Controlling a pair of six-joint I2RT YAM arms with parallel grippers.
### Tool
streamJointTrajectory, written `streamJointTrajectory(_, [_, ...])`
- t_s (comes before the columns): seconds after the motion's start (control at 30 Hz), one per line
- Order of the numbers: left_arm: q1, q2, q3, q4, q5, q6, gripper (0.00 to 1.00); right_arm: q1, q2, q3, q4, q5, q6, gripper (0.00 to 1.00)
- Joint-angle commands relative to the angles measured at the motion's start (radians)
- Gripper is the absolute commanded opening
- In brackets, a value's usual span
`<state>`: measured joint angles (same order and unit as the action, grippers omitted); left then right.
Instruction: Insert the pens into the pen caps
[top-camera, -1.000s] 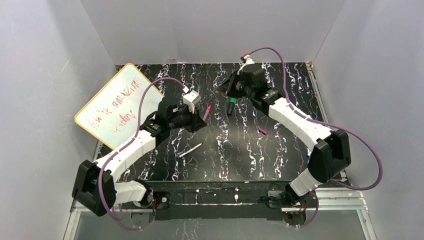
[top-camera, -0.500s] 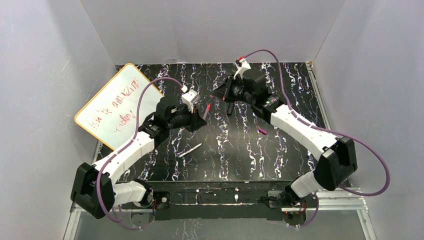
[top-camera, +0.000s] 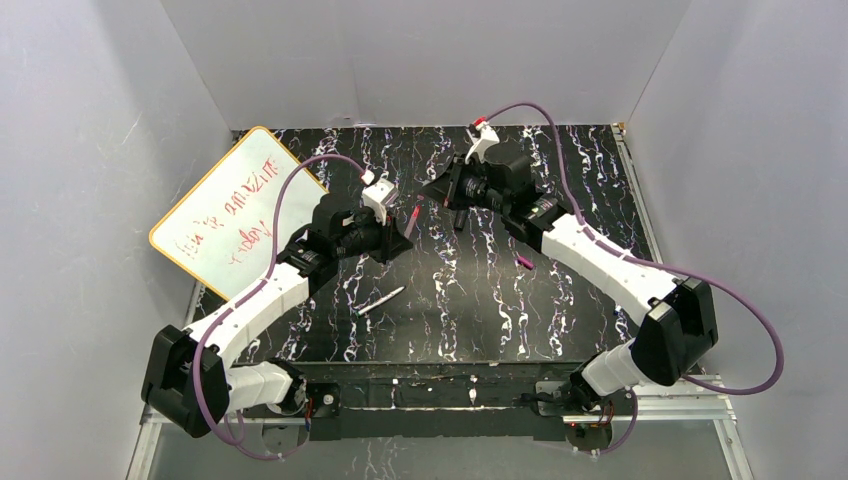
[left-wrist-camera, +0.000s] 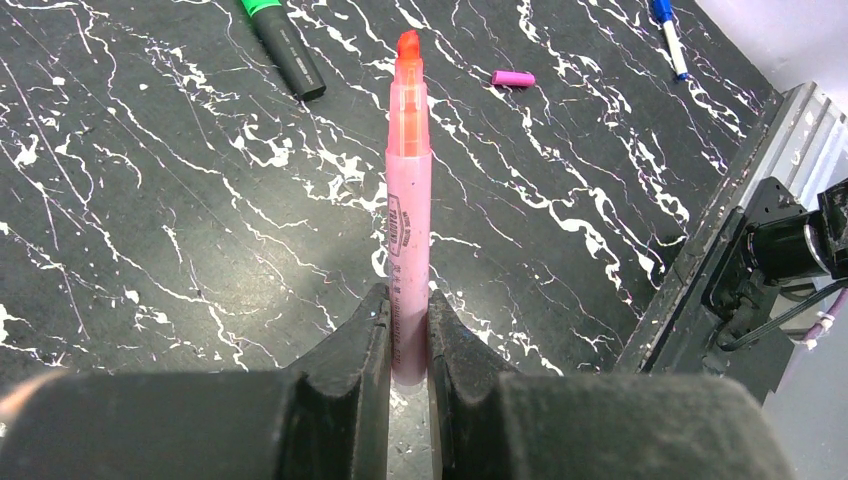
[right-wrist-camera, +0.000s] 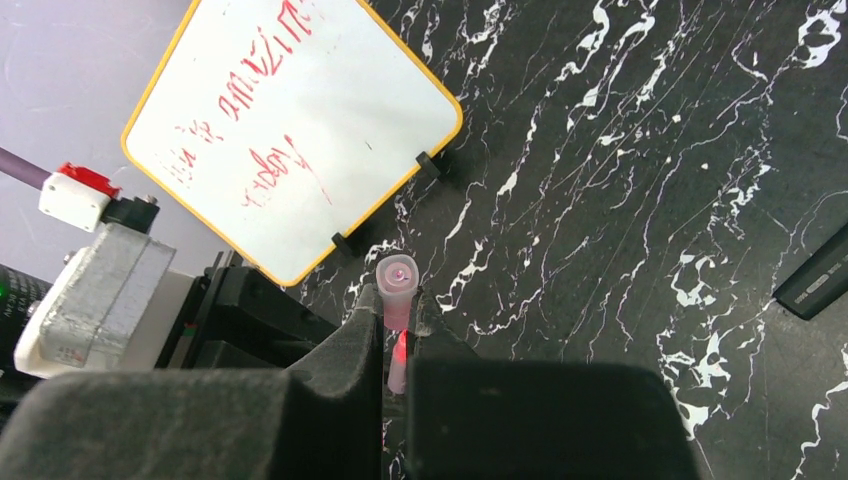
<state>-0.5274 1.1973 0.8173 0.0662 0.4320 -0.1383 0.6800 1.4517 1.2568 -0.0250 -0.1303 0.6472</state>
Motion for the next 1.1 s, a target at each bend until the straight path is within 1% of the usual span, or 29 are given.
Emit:
streamJointTrajectory(0.0, [0.0, -0.019, -0.004, -0.008, -0.017, 0.005, 0.0, 0.011, -0.041, -0.012, 0.031, 0.007, -0.021, 0.02])
streamJointTrajectory(0.9, [0.007, -0.038, -0.011, 0.003, -0.022, 0.002, 0.0, 0.061, -0.027, -0.06, 0.039, 0.012, -0.011, 0.02])
streamJointTrajectory(1.07, [0.007, -0.038, -0.012, 0.003, -0.02, 0.001, 0.0, 0.062, -0.028, -0.066, 0.039, 0.034, -0.014, 0.02])
